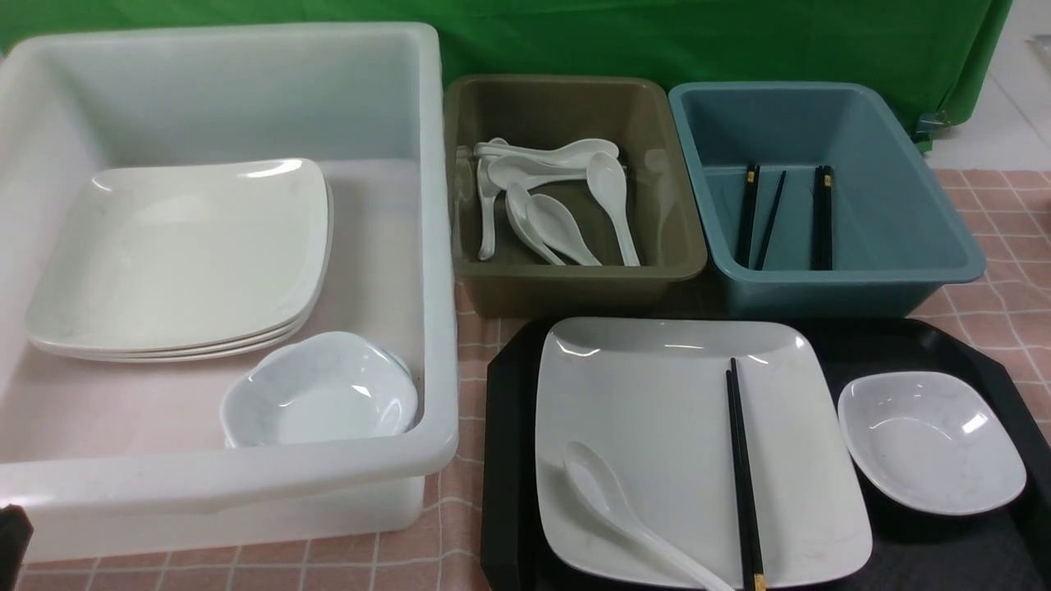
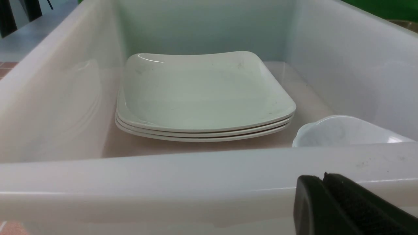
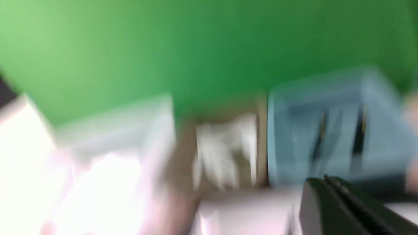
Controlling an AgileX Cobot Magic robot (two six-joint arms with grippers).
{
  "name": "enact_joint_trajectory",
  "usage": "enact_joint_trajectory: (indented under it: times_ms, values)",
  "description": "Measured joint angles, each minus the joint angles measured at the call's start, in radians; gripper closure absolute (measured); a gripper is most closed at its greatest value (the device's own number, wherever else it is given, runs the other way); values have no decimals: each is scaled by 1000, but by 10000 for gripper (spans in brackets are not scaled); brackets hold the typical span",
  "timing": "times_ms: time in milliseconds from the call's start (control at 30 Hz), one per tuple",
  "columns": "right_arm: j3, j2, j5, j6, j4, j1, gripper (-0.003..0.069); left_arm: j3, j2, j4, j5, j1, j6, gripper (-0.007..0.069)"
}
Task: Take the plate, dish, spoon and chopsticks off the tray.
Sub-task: Use the right arm to grab a pair of chopsticks from the plate
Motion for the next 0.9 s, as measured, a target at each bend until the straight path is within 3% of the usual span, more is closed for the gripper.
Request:
enact_joint_trajectory:
  times_ms: [133, 200, 233, 300, 400, 467, 533, 567, 667, 800, 900]
  values:
    - [-30, 263, 278, -73, -11, 0, 608, 0, 0, 0, 0, 0, 0, 604]
    - [-30, 331, 332, -85, -14, 0, 593, 0, 0, 0, 0, 0, 0, 604]
    - [-30, 461, 399, -110, -20, 8, 552, 0, 0, 0, 0, 0, 0, 604]
    - [-30, 509, 415, -117, -22, 18, 524, 0, 0, 0, 0, 0, 0, 604]
    - [-49, 688, 407, -117, -32, 119, 442, 0, 0, 0, 0, 0, 0, 604]
    - [-62, 725, 389, -97, -41, 171, 432, 0, 0, 0, 0, 0, 0, 604]
    - [-101, 813, 321, 5, -100, 299, 406, 0, 0, 0, 0, 0, 1, 604]
    - [-108, 819, 309, 26, -123, 308, 400, 0, 0, 0, 0, 0, 1, 604]
    - [-174, 932, 234, 217, -275, 439, 307, 0, 0, 0, 0, 0, 0, 604]
    - [-267, 1070, 223, 318, -355, 514, 209, 0, 0, 0, 0, 0, 0, 604]
    - [-323, 1135, 218, 347, -364, 531, 190, 0, 0, 0, 0, 0, 0, 604]
